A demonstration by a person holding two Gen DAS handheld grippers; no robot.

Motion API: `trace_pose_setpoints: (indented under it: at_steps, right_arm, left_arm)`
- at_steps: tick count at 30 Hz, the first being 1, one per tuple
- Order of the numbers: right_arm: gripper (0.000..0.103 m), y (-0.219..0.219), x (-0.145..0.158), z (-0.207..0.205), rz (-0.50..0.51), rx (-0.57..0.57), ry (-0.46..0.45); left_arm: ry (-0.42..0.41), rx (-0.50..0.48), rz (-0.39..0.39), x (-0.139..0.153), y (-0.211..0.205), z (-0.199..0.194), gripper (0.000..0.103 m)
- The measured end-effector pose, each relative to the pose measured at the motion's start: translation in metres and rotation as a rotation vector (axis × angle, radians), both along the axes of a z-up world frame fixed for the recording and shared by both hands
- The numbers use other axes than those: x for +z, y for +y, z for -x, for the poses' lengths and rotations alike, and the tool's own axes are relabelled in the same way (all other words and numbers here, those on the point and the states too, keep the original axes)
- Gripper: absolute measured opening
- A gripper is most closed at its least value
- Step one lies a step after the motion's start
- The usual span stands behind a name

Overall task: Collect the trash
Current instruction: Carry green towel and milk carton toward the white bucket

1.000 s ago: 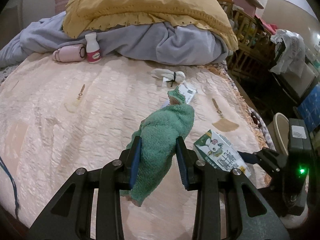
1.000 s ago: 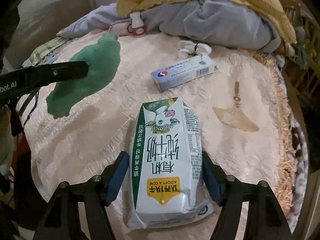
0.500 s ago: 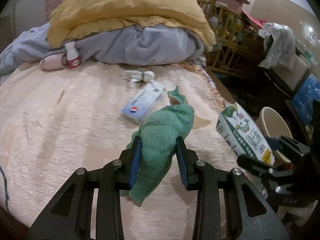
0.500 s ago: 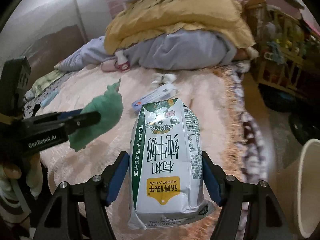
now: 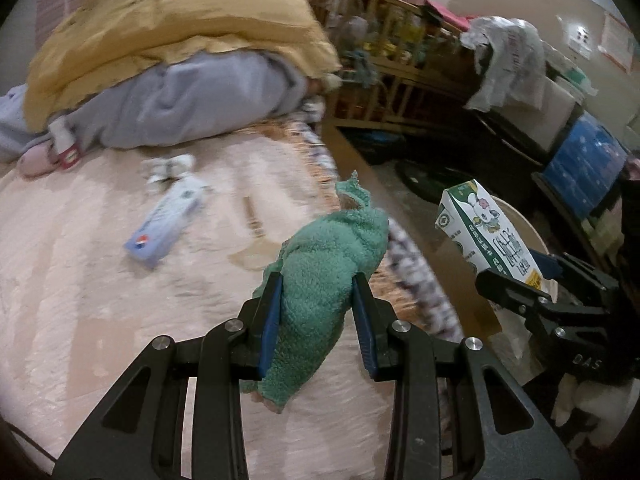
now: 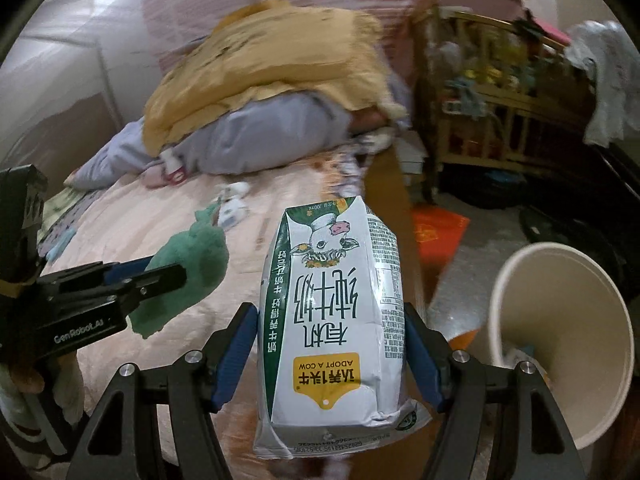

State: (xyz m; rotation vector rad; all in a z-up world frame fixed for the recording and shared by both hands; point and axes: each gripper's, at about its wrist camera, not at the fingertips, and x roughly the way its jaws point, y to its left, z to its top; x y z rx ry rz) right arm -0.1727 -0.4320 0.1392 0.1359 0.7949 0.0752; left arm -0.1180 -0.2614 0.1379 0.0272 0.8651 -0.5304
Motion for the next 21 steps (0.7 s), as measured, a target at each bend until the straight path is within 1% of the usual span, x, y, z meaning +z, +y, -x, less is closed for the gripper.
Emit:
trace_pose_setpoints:
  at_steps: [1,2,3,7,13,21]
  right_arm:
    - [0.069,-0.007,0.000,0.002,-0.001,-0.015,0.001]
    - [0.069,-0.024,0.000,0.007,-0.001,-0.048,0.001]
    - [0.069,-0.024,0.000,0.007,-0.001,-0.048,0.001]
    - [0.069,-0.058,-0.001,0.016,0.008,-0.118,0.005]
    - [0.069,-0.112,-0.009,0.028,0.011,-0.231,0.034]
    - [0.069,-0.169,-0.012,0.036,0.009,-0.340,0.043]
  left_arm:
    - [-0.001,-0.011,0.000,0.000,-0.007,0.000,0.031]
    - [-0.002,-0.022,0.001,0.001,-0.015,0.000,0.032]
    - [0.001,-0.035,0.005,0.001,-0.025,0.001,0.032]
    - [0.025,-0.092,0.026,-0.001,-0.061,0.000,0.031]
    - [0.044,-0.182,0.035,-0.002,-0.117,0.001,0.031]
    - [0.051,-0.260,0.017,-0.006,-0.176,0.001,0.031]
